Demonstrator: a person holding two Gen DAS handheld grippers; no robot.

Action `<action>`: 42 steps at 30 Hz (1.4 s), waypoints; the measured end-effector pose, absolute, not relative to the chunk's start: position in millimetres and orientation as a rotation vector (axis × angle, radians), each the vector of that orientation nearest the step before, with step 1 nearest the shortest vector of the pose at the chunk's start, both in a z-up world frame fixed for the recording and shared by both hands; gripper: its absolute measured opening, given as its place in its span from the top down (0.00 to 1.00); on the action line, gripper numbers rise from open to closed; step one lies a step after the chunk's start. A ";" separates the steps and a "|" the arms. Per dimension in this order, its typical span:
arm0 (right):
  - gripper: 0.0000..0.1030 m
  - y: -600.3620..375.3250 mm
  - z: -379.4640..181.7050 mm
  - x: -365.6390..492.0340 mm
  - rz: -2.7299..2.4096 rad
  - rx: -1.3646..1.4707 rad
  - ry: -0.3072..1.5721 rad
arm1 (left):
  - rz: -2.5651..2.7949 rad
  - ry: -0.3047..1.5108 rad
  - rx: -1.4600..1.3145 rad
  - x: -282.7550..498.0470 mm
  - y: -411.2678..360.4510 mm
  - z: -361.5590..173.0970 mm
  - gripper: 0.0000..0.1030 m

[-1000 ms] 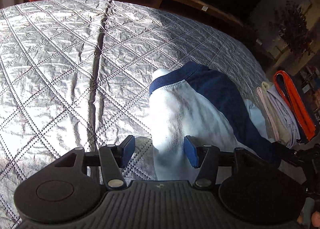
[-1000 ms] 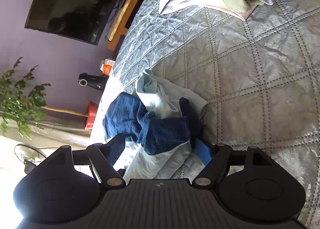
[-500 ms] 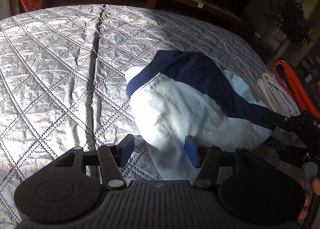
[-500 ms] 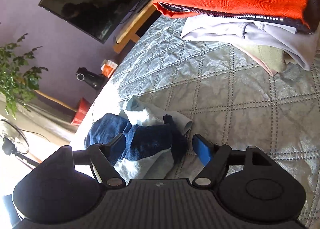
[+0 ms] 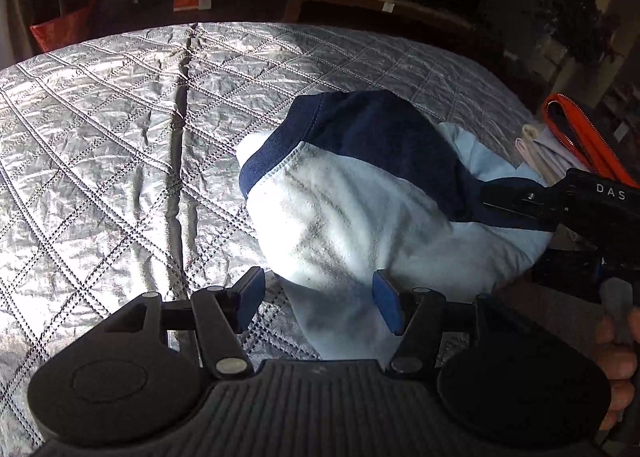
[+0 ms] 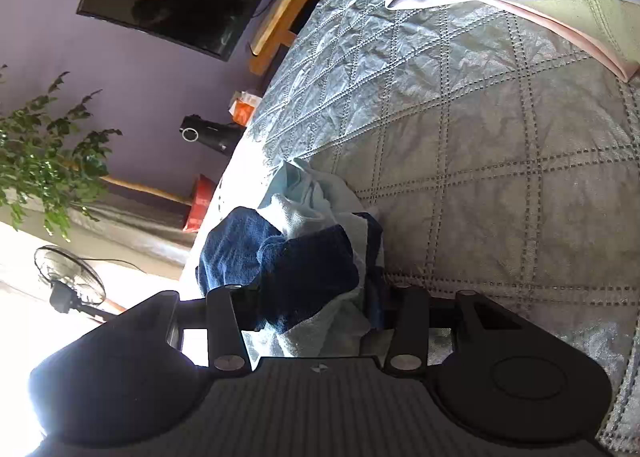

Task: Fold clothes

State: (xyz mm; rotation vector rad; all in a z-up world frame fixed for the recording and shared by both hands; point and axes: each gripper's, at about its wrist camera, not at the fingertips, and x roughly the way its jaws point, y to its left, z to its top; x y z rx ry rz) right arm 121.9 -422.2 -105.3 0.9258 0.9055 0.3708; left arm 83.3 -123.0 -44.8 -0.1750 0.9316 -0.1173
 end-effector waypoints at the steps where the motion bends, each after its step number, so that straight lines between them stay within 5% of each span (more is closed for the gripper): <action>1: 0.55 -417.2 -102.0 121.6 0.363 0.877 0.904 | -0.117 0.929 -0.176 82.5 -123.1 -44.8 0.45; 5: 0.66 -407.8 -98.1 118.3 0.360 0.848 0.904 | -0.117 0.923 -0.200 85.0 -119.6 -46.0 0.45; 19: 0.68 -438.4 -59.5 99.3 0.363 1.332 0.675 | -0.040 0.862 -0.358 35.3 -82.4 -10.6 0.57; 28: 0.68 -539.4 45.4 104.5 0.375 1.370 0.344 | -0.013 0.888 -0.373 1.2 -77.6 -7.3 0.57; 33: 0.67 -623.3 13.7 109.4 0.137 1.400 0.366 | -0.015 0.892 -0.376 -7.5 -82.2 -7.4 0.57; 42: 0.60 -662.7 2.3 132.3 -0.108 0.928 0.528 | -0.034 0.911 -0.375 -12.7 -95.9 -5.7 0.55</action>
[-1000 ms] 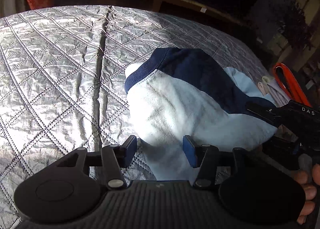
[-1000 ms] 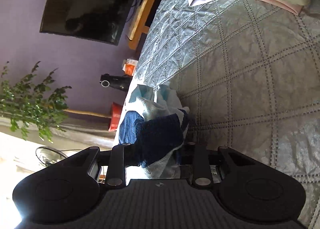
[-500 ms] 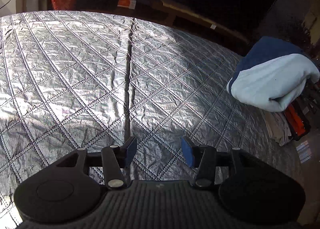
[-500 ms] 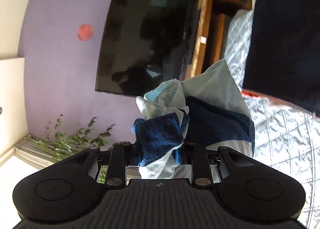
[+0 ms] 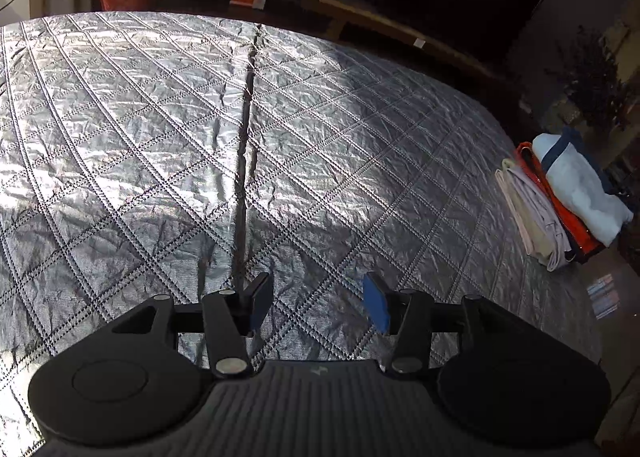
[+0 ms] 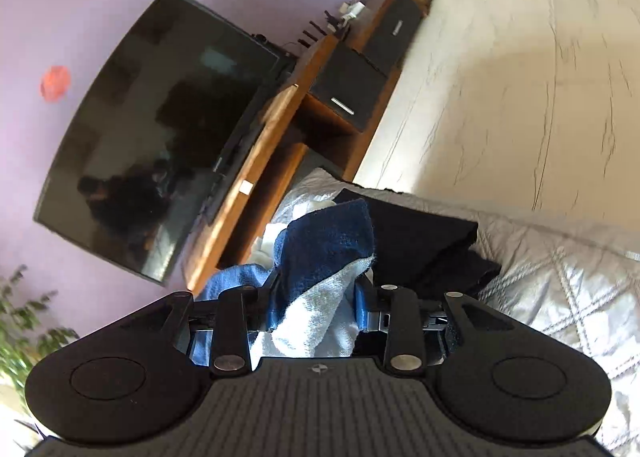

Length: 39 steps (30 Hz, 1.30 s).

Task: Fold clothes

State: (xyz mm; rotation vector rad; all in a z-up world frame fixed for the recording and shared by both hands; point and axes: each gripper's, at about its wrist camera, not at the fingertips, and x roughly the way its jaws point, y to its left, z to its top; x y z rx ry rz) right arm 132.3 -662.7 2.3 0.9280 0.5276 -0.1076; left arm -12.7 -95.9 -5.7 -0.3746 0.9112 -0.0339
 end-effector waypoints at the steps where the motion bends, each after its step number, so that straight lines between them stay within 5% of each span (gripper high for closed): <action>1: 0.59 -659.5 7.1 134.8 -0.103 0.885 0.536 | -0.037 0.913 -0.374 -12.3 -99.2 -5.1 0.55; 6: 0.48 -630.8 47.6 121.6 -0.210 0.537 0.490 | -0.056 0.913 -0.370 -12.6 -115.8 1.5 0.53; 13: 0.49 -551.6 104.1 66.4 -0.165 0.063 0.171 | -0.091 0.907 -0.354 -16.1 -132.8 11.4 0.52; 18: 0.89 -521.9 71.6 103.5 0.019 -0.037 0.423 | -0.098 0.906 -0.352 -16.9 -140.6 16.8 0.51; 25: 0.93 -564.9 20.2 127.2 -0.031 0.248 0.604 | -0.094 0.888 -0.350 -26.4 -139.9 31.8 0.47; 28: 0.86 -569.4 24.1 106.9 -0.026 0.292 0.559 | -0.076 0.899 -0.347 -29.0 -139.5 35.1 0.47; 32: 0.41 -572.8 26.5 83.8 -0.006 0.266 0.447 | -0.067 0.899 -0.344 -35.2 -143.0 48.8 0.36; 33: 0.38 -573.3 21.1 84.9 0.007 0.250 0.472 | -0.067 0.892 -0.344 -37.6 -144.1 52.9 0.35; 36: 0.49 -573.0 22.0 81.0 -0.007 0.266 0.533 | -0.062 0.893 -0.356 -44.9 -148.4 62.7 0.35; 39: 0.42 -570.1 41.2 63.2 -0.021 0.330 0.521 | -0.071 0.906 -0.345 -53.1 -157.2 76.5 0.27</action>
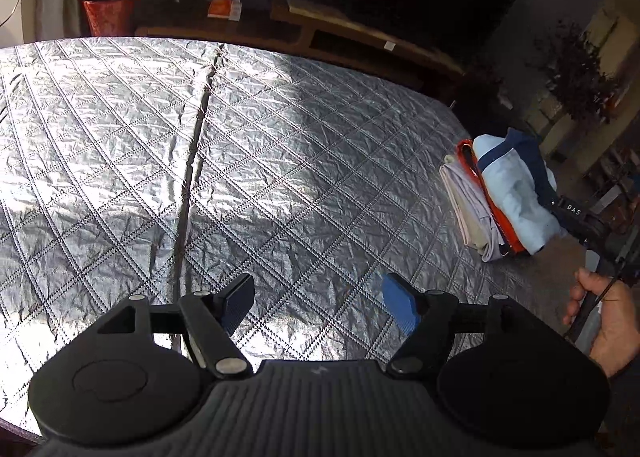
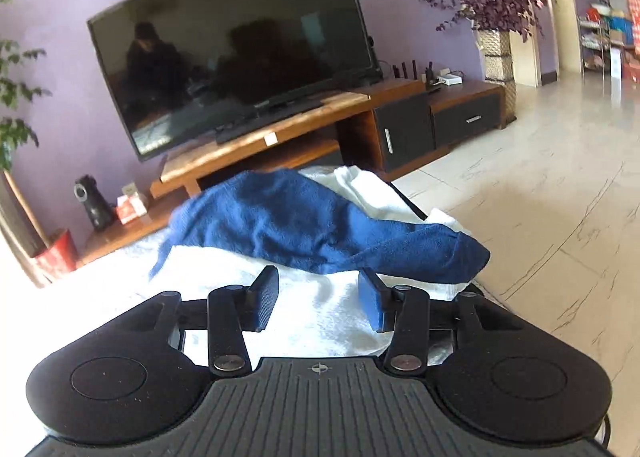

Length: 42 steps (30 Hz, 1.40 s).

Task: Fold clothes

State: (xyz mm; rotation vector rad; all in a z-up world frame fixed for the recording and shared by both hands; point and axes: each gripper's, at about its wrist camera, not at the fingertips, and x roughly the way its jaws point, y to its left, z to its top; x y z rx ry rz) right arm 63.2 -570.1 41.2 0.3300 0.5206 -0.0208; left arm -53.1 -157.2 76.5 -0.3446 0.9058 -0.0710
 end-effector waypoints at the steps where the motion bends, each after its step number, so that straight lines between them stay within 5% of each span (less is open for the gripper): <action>1: 0.34 -562.5 50.3 54.7 -0.007 0.307 0.528 | -0.084 0.900 -0.333 -55.9 -161.7 83.1 0.23; 2: 0.17 -554.0 57.6 46.0 0.003 0.274 0.544 | -0.100 0.891 -0.319 -58.8 -166.5 90.2 0.14; 7: 0.11 -518.5 77.7 -20.8 0.023 0.283 0.647 | -0.199 0.868 -0.277 -69.1 -198.5 125.6 0.03; 9: 0.01 -517.1 77.0 -44.5 -0.024 0.354 0.704 | -0.238 0.862 -0.287 -78.8 -213.1 138.1 0.01; 14: 0.01 -496.4 92.1 -70.2 -0.072 0.286 0.854 | -0.328 0.842 -0.211 -117.7 -249.5 161.0 0.01; 25: 0.00 -489.9 143.2 -148.5 -0.179 0.297 0.801 | -0.314 0.803 -0.086 -193.3 -281.5 195.9 0.01; 42: 0.00 -456.3 148.8 -277.4 -0.175 0.232 0.779 | -0.176 0.825 -0.007 -318.2 -272.6 175.2 0.01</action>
